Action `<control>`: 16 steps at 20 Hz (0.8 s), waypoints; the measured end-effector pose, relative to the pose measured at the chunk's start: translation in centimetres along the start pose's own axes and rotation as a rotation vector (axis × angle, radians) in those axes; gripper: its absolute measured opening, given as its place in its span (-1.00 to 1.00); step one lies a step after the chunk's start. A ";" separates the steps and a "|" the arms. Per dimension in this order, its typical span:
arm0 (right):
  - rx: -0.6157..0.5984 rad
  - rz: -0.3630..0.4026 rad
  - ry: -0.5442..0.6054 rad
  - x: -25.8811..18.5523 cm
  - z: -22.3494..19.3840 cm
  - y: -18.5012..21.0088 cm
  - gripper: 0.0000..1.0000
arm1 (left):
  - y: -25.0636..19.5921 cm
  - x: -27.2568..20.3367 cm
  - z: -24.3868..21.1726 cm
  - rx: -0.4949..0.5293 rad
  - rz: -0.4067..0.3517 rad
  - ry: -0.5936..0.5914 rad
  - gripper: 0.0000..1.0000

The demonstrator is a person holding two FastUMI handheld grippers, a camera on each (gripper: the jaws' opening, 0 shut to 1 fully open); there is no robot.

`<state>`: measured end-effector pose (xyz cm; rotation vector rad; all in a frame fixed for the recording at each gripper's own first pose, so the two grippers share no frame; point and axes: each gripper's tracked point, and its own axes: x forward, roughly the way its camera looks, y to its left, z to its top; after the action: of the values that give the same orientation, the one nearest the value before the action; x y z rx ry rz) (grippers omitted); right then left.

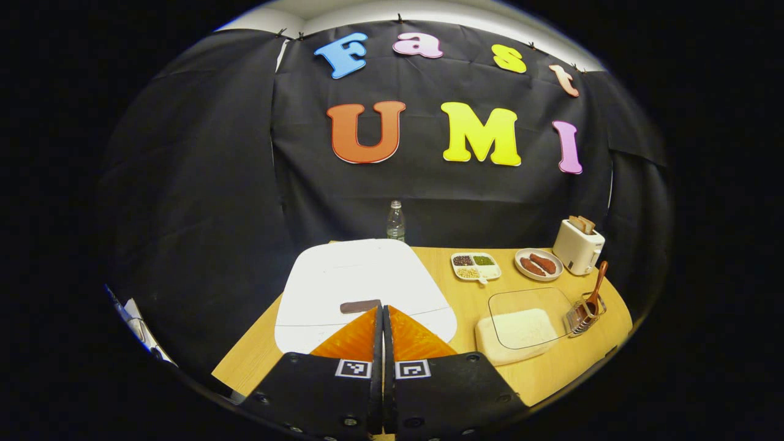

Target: Close the left gripper, press the button to open the rice cooker; take a wooden spoon from the chopstick holder with the right hand, scoop a spoonful of rice and pour it into the rice cooker, then put the wooden spoon back into the chopstick holder.

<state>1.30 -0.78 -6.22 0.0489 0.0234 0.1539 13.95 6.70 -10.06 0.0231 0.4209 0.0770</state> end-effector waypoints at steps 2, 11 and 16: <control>-0.031 0.008 -0.001 0.6 -0.8 0.1 0.96 | 0.7 2.0 -0.1 0.010 0.039 0.030 -1.00; -0.014 -0.002 0.081 3.1 -4.6 -1.8 1.00 | 2.1 5.6 -1.4 -0.087 0.093 0.086 -1.00; -0.015 0.019 0.096 3.7 -5.6 -1.4 1.00 | 1.6 5.3 -2.1 -0.053 0.094 0.126 -1.00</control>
<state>4.97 -1.29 -11.95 0.0268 0.1177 0.1757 17.80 8.71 -14.03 -0.0143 0.5440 0.1832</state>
